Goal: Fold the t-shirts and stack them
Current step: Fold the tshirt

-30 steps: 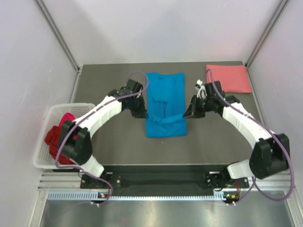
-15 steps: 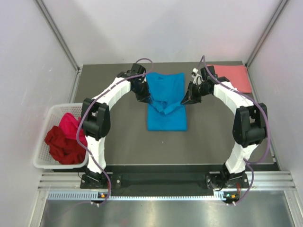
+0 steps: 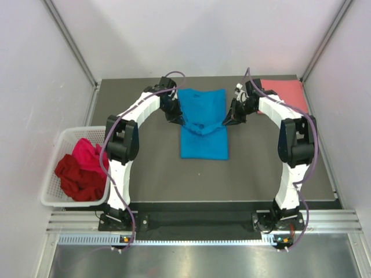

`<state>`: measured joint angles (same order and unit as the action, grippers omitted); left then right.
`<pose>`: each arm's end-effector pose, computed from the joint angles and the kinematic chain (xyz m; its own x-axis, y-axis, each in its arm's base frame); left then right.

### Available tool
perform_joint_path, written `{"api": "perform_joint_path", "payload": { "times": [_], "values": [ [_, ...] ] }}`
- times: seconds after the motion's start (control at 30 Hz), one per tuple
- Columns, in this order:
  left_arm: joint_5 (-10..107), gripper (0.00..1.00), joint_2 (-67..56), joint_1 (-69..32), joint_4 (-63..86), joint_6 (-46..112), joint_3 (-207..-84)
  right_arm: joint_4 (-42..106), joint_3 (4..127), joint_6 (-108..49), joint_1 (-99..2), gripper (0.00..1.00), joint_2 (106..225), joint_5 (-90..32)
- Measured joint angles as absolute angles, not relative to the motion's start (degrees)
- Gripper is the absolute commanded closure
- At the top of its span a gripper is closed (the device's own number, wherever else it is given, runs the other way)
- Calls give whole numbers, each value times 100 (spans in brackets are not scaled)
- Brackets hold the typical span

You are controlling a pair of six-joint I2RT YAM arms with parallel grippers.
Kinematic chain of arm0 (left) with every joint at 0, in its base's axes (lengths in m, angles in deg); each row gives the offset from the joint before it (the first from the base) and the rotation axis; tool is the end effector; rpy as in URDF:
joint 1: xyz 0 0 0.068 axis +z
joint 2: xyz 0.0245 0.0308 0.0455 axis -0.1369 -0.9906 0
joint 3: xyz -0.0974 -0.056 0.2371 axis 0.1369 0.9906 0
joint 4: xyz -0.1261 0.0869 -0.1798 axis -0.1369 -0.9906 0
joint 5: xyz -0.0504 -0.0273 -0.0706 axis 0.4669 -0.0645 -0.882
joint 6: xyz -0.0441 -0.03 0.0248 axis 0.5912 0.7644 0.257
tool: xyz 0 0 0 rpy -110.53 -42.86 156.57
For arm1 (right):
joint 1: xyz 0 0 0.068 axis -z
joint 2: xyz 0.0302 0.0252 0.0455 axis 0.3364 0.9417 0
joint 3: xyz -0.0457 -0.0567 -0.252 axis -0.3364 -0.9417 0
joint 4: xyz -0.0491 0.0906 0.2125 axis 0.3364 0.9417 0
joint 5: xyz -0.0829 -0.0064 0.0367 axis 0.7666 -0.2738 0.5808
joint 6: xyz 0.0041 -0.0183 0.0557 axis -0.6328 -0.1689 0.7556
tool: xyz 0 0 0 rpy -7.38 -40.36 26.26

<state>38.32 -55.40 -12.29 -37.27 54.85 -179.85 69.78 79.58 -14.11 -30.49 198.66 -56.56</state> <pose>0.4077 -0.1643 0.2067 -0.9584 -0.2085 -0.1951 -0.0929 0.8738 -0.4774 0.3836 0.0981 0.2109 -0.9658 0.1290 -0.2249 -0.0466 0.7669 0.6401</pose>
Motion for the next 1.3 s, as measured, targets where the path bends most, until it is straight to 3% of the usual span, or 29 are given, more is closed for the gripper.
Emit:
{"api": "perform_joint_path", "payload": {
  "times": [0.43,0.53,0.7,0.77,0.83,0.87,0.97,1.07,1.3],
  "values": [
    [3640,100,-5938,-1061,-3694,5439,-18254,7013,8476,-1409,-2981,100,20447,-5732],
    [3589,99,-6054,-1059,-3684,5437,-18398,7013,8539,-1409,-2955,96,20528,-5749],
    [3736,70,-6253,-1054,-3673,5400,-18575,6926,8629,-1343,-2865,85,20797,-5852],
    [3871,63,-6373,-1046,-3675,5374,-18743,6919,8782,-1293,-2815,71,20976,-5861],
    [4024,47,-6539,-1026,-3747,5363,-19082,6891,9020,-1236,-2754,66,21190,-5846],
    [4096,46,-6613,-1013,-3758,5334,-19259,6897,9147,-1223,-2723,60,21275,-5833],
    [4348,44,-6672,-978,-3764,5297,-19620,7002,9512,-1205,-2622,47,21389,-5739],
    [4496,47,-6458,-967,-3747,5245,-19508,7332,9986,-1387,-2592,44,21387,-5400],
    [4112,66,-4819,-1083,-3249,5372,-17301,7820,9778,-1839,-3049,48,20683,-4515]
  ]
}}
